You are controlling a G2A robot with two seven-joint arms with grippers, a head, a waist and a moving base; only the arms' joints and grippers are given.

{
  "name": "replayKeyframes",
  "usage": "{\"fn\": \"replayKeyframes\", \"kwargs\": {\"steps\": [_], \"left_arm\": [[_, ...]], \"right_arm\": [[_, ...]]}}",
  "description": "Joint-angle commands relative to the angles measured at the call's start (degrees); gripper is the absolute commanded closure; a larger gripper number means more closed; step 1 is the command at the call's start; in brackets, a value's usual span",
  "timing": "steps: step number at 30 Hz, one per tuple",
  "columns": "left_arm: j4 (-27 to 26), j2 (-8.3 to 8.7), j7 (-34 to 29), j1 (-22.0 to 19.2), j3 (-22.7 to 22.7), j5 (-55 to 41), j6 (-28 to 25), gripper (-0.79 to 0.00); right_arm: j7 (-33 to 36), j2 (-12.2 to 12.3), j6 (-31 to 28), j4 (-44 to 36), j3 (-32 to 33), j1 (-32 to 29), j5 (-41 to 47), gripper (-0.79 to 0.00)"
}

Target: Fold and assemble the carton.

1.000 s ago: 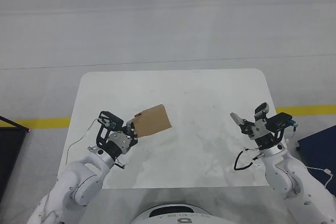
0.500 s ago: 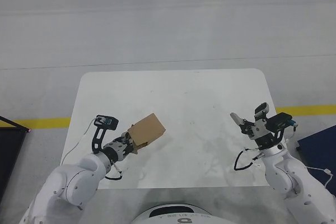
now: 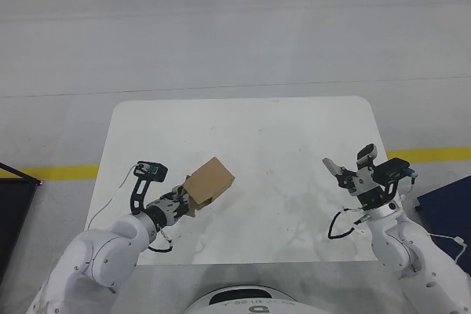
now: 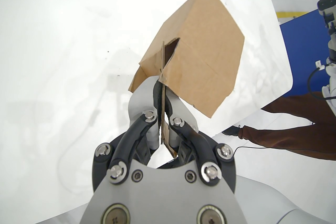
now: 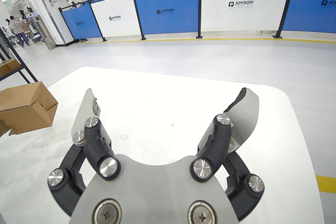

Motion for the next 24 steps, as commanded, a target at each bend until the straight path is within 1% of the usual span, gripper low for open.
{"fn": "replayKeyframes", "kwargs": {"steps": [1, 3, 7, 10, 14, 17, 19, 22, 24], "left_arm": [[0.1, -0.12, 0.3, 0.2, 0.5, -1.9, 0.6, 0.000], [-0.4, -0.30, -0.2, 0.0, 0.4, -4.8, 2.7, 0.000], [-0.4, -0.62, -2.5, -2.3, -0.6, -11.3, 7.7, 0.000], [-0.4, -0.75, -5.8, -4.7, -0.9, -15.5, 11.7, 0.000], [-0.4, -0.59, -11.9, -7.0, -1.1, -17.3, 18.1, 0.000], [-0.4, -0.77, -14.9, -8.8, -1.2, -23.1, 22.2, 0.000], [-0.4, -0.88, -16.0, -9.8, -1.7, -27.3, 23.7, 0.000], [-0.3, -0.82, -15.8, -8.7, -1.2, -31.7, 24.8, 0.000], [0.4, -0.88, -15.7, -8.8, -0.7, -35.3, 24.9, 0.000]], "right_arm": [[0.0, 0.0, 0.0, 0.0, 0.0, 0.0, 0.0, -0.785], [0.0, 0.0, 0.0, 0.0, 0.0, 0.0, 0.0, -0.785], [0.0, 0.0, 0.0, 0.0, 0.0, 0.0, 0.0, -0.785], [0.0, 0.0, 0.0, 0.0, 0.0, 0.0, 0.0, -0.785], [0.0, 0.0, 0.0, 0.0, 0.0, 0.0, 0.0, -0.785], [0.0, 0.0, 0.0, 0.0, 0.0, 0.0, 0.0, -0.785], [0.0, 0.0, 0.0, 0.0, 0.0, 0.0, 0.0, -0.785], [0.0, 0.0, 0.0, 0.0, 0.0, 0.0, 0.0, -0.785], [0.0, 0.0, 0.0, 0.0, 0.0, 0.0, 0.0, -0.785]]}}
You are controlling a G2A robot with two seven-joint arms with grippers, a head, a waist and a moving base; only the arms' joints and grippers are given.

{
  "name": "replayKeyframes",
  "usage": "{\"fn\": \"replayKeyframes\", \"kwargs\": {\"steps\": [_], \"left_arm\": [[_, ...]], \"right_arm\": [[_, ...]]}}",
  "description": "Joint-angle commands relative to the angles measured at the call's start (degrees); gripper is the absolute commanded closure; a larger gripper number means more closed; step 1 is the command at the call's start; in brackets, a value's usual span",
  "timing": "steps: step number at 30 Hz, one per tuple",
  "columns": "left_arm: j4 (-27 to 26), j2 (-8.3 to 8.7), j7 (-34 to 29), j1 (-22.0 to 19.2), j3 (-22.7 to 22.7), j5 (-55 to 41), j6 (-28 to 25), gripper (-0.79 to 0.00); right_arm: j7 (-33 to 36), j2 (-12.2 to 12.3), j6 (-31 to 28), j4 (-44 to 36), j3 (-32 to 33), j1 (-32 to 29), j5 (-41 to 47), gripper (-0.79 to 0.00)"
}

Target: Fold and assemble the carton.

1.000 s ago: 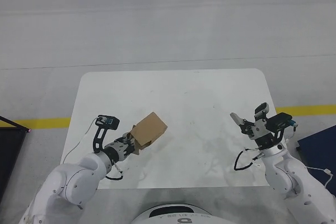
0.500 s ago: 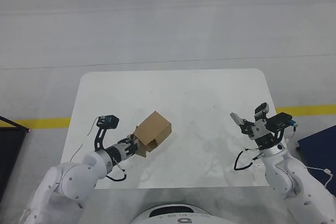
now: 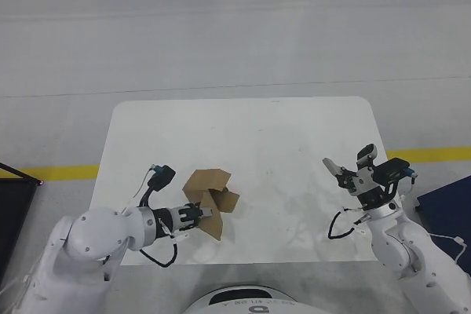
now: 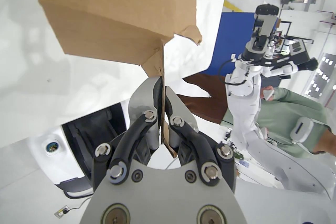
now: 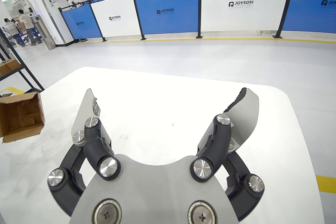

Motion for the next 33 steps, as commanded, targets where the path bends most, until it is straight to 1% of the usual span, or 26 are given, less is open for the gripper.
{"fn": "replayKeyframes", "kwargs": {"steps": [1, 4, 6, 7, 11, 15, 21, 23, 28, 31, 33], "left_arm": [[1.2, -0.11, -0.2, -0.5, 0.8, -3.8, -0.4, 0.000], [5.0, -0.42, -0.5, -2.2, 3.4, -9.2, -3.4, 0.000], [7.4, -0.65, -0.2, -3.9, 5.5, -11.7, -7.9, 0.000], [8.9, -0.78, -0.3, -4.5, 6.9, -12.9, -9.3, 0.000], [14.5, -1.40, 1.7, -8.0, 11.4, -16.3, -11.7, 0.000], [20.5, -2.21, 4.6, -12.3, 14.9, -20.0, -12.9, 0.000], [27.6, -3.00, 3.9, -18.3, 19.2, -23.5, -12.5, 0.000], [30.0, -3.18, 4.6, -20.1, 20.4, -23.1, -12.5, 0.000], [35.2, -3.47, 4.2, -22.8, 22.8, -22.8, -13.8, 0.000], [36.6, -3.56, 4.5, -23.7, 23.2, -23.8, -14.3, 0.000], [36.9, -3.56, 5.1, -24.2, 23.2, -24.1, -14.2, -0.271]], "right_arm": [[0.0, 0.0, 0.0, 0.0, 0.0, 0.0, 0.0, -0.785], [0.0, 0.0, 0.0, 0.0, 0.0, 0.0, 0.0, -0.785], [0.0, 0.0, 0.0, 0.0, 0.0, 0.0, 0.0, -0.785], [0.0, 0.0, 0.0, 0.0, 0.0, 0.0, 0.0, -0.785], [0.0, 0.0, 0.0, 0.0, 0.0, 0.0, 0.0, -0.785], [0.0, 0.0, 0.0, 0.0, 0.0, 0.0, 0.0, -0.785], [0.0, 0.0, 0.0, 0.0, 0.0, 0.0, 0.0, -0.785], [0.0, 0.0, 0.0, 0.0, 0.0, 0.0, 0.0, -0.785], [0.0, 0.0, 0.0, 0.0, 0.0, 0.0, 0.0, -0.785], [0.0, 0.0, 0.0, 0.0, 0.0, 0.0, 0.0, -0.785], [0.0, 0.0, 0.0, 0.0, 0.0, 0.0, 0.0, -0.785]]}}
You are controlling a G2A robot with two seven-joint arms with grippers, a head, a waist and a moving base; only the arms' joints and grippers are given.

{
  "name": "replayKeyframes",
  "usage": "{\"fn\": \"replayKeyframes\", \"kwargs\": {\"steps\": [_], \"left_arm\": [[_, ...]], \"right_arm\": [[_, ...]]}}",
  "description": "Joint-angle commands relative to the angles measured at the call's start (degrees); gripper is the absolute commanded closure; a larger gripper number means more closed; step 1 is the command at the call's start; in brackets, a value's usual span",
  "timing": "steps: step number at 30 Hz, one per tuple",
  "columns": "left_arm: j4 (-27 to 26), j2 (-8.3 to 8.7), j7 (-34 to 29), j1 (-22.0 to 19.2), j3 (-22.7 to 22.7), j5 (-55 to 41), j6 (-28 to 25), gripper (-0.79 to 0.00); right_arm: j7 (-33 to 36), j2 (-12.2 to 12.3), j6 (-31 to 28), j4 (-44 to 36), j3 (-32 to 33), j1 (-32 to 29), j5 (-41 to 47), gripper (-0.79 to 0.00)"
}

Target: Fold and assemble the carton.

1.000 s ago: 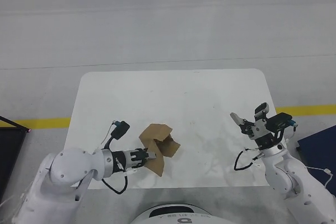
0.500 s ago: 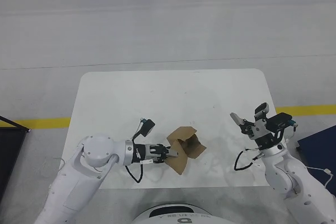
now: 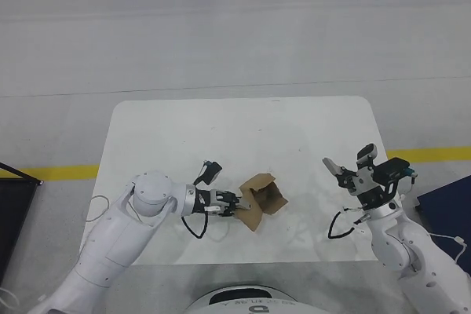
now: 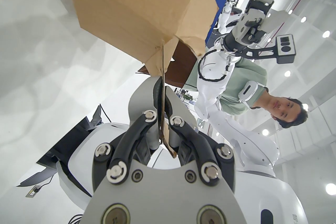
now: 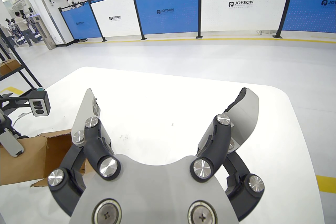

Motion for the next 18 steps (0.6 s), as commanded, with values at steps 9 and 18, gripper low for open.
{"fn": "replayKeyframes", "kwargs": {"steps": [9, 18], "left_arm": [[-1.8, 0.50, 3.5, -0.6, -1.6, 0.7, 0.2, -0.785], [-9.5, 1.67, 7.6, 3.7, -5.2, 3.2, -1.3, -0.785]], "right_arm": [[0.0, 0.0, 0.0, 0.0, 0.0, 0.0, 0.0, -0.785], [0.0, 0.0, 0.0, 0.0, 0.0, 0.0, 0.0, -0.785]]}}
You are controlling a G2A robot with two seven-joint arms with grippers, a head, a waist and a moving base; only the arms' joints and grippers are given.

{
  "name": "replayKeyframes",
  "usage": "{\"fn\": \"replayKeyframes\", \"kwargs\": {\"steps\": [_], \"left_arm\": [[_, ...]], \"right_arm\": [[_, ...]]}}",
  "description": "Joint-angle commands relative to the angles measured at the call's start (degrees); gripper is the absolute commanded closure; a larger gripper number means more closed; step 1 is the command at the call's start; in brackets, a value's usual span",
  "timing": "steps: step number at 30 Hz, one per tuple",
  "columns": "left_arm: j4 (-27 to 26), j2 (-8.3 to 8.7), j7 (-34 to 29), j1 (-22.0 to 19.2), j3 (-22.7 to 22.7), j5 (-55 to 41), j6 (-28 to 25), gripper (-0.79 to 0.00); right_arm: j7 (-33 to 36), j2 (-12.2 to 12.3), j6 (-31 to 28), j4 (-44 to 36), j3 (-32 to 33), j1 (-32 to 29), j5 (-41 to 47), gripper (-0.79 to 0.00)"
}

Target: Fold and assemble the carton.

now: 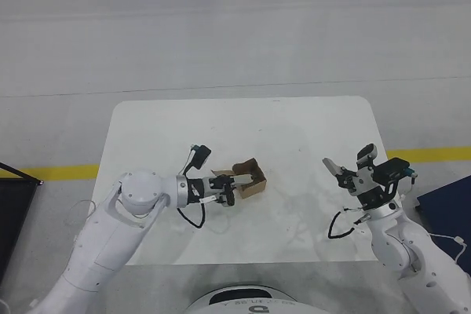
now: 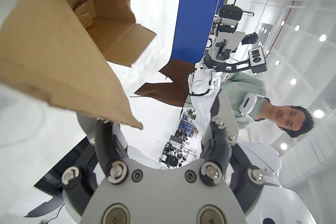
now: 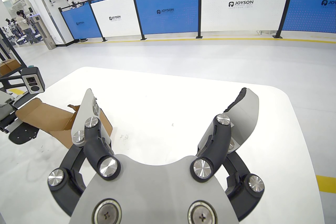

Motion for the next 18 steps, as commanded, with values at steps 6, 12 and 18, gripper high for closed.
{"fn": "replayKeyframes", "kwargs": {"steps": [6, 12, 18], "left_arm": [[-6.0, 1.04, 5.2, 5.1, -3.6, 4.2, -0.9, -0.785], [-10.6, 2.07, 11.5, 11.3, -7.5, 12.4, -3.8, -0.785], [-10.6, 2.75, 13.2, 13.9, -8.4, 20.3, -5.7, -0.785]], "right_arm": [[0.0, 0.0, 0.0, 0.0, 0.0, 0.0, 0.0, -0.785], [0.0, 0.0, 0.0, 0.0, 0.0, 0.0, 0.0, -0.785], [0.0, 0.0, 0.0, 0.0, 0.0, 0.0, 0.0, -0.785]]}}
